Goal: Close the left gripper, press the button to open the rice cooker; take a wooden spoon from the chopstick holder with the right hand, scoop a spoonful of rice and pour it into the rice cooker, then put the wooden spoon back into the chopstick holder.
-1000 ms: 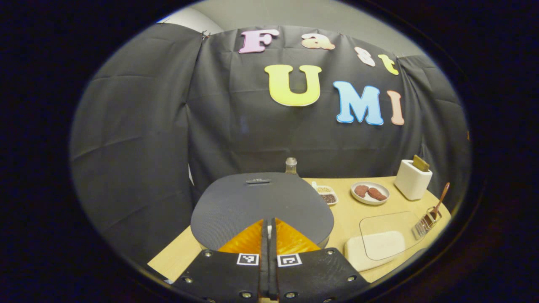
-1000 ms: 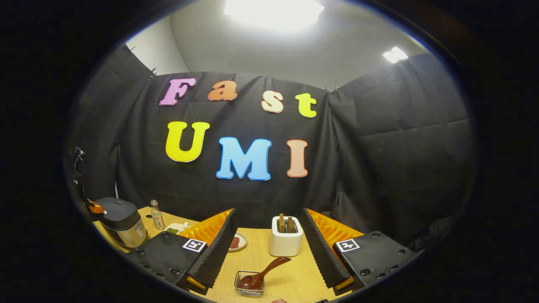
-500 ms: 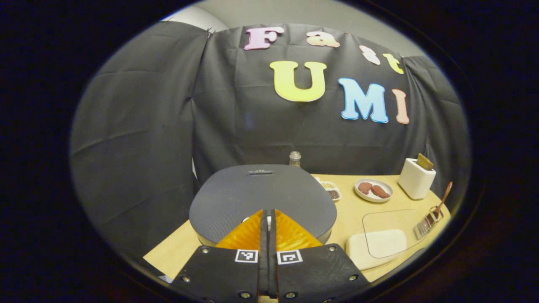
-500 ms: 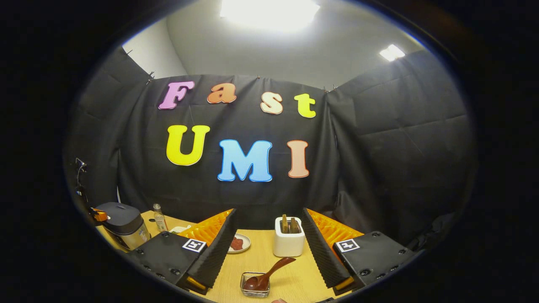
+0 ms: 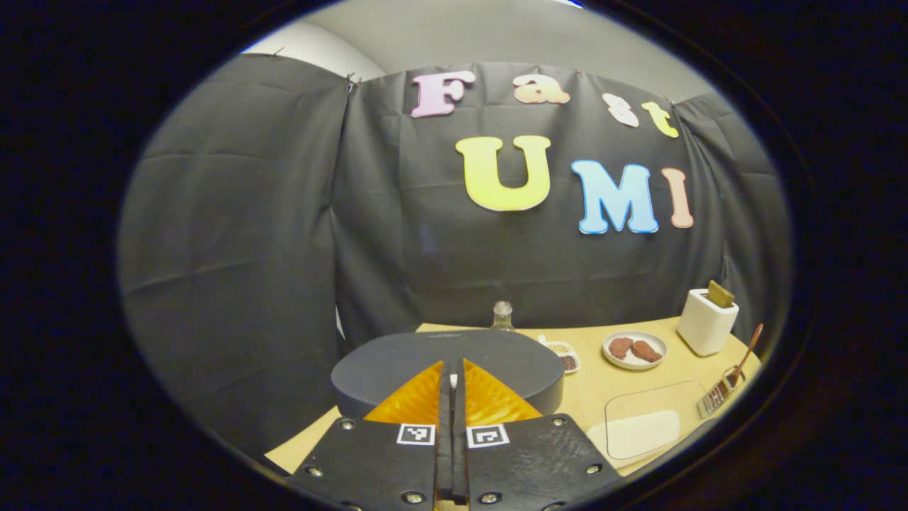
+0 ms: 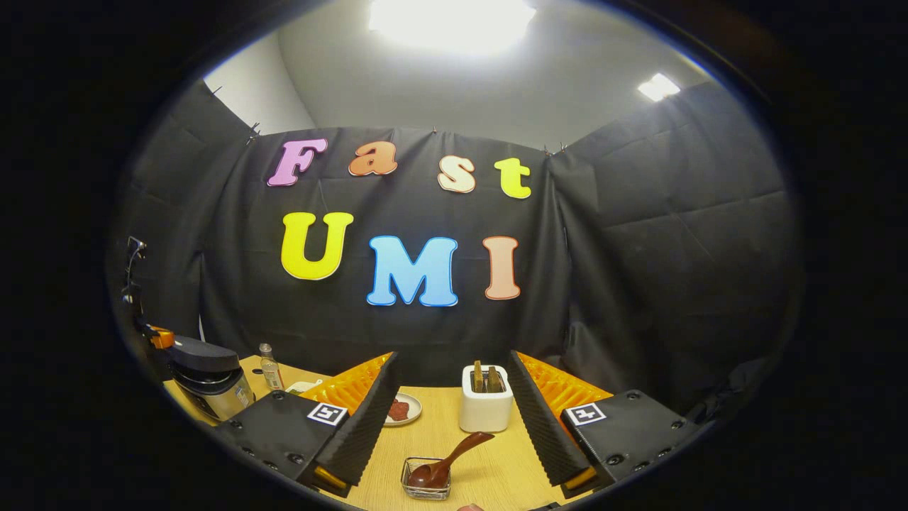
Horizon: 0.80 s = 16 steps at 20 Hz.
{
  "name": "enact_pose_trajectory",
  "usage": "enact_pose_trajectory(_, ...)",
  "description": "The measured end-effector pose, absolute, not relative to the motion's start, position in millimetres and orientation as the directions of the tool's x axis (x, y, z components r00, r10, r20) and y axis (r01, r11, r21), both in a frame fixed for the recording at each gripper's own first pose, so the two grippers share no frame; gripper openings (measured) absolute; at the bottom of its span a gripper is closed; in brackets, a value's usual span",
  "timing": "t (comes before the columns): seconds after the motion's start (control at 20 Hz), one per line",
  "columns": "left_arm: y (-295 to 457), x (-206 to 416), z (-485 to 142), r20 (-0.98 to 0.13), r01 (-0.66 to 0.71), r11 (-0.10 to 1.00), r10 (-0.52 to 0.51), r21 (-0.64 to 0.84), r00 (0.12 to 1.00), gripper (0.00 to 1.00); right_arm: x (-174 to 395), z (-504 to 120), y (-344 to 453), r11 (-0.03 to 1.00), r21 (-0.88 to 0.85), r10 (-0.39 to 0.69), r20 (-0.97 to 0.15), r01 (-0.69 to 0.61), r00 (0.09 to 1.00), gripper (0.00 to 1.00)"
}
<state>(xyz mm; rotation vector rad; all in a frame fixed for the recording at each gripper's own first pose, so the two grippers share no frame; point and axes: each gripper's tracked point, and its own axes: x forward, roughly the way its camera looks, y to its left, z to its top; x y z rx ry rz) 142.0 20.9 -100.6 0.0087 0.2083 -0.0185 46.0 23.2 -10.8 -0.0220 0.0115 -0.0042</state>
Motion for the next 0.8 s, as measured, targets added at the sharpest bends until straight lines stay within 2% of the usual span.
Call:
enact_pose_trajectory(0.1,23.2,136.9,-61.2,-0.131,0.001,1.0,-0.001,0.003,0.991,0.02,46.6,-15.1,17.2,1.0,-0.012,-0.009,-0.021,0.008,1.0,0.95)
enact_pose_trajectory(0.2,19.2,127.7,-35.6,-0.097,0.008,0.999,-0.012,-0.038,0.995,0.0,49.7,-21.5,13.5,1.0,0.007,-0.008,-0.038,0.009,0.999,0.95)
enact_pose_trajectory(0.25,16.9,123.5,-30.1,-0.082,0.01,0.998,-0.015,-0.055,0.997,0.04,51.1,-24.8,11.5,1.0,0.017,-0.008,-0.045,0.008,0.999,0.96)
enact_pose_trajectory(0.35,18.4,111.5,-7.9,-0.032,0.01,0.998,-0.012,-0.061,0.999,0.0,56.1,-30.8,8.4,0.999,0.036,-0.006,-0.059,0.008,0.998,0.93)
enact_pose_trajectory(0.4,19.1,105.6,3.8,-0.006,0.007,0.999,-0.008,-0.052,1.0,0.0,59.2,-34.1,8.0,0.999,0.044,-0.002,-0.067,0.005,0.998,0.95)
enact_pose_trajectory(0.45,19.3,99.2,12.0,0.017,0.008,0.999,-0.007,-0.043,1.0,0.07,63.5,-39.2,7.4,0.999,0.052,0.001,-0.077,0.003,0.997,0.93)
enact_pose_trajectory(0.65,24.4,73.8,35.6,0.064,0.005,0.999,-0.002,-0.054,0.998,0.77,82.4,-68.6,6.8,0.995,0.103,0.013,-0.166,0.004,0.986,0.95)
enact_pose_trajectory(0.8,34.8,58.1,47.0,0.088,-0.017,0.999,0.021,-0.047,0.996,0.78,96.7,-95.2,6.6,0.989,0.15,0.025,-0.248,0.013,0.968,0.92)
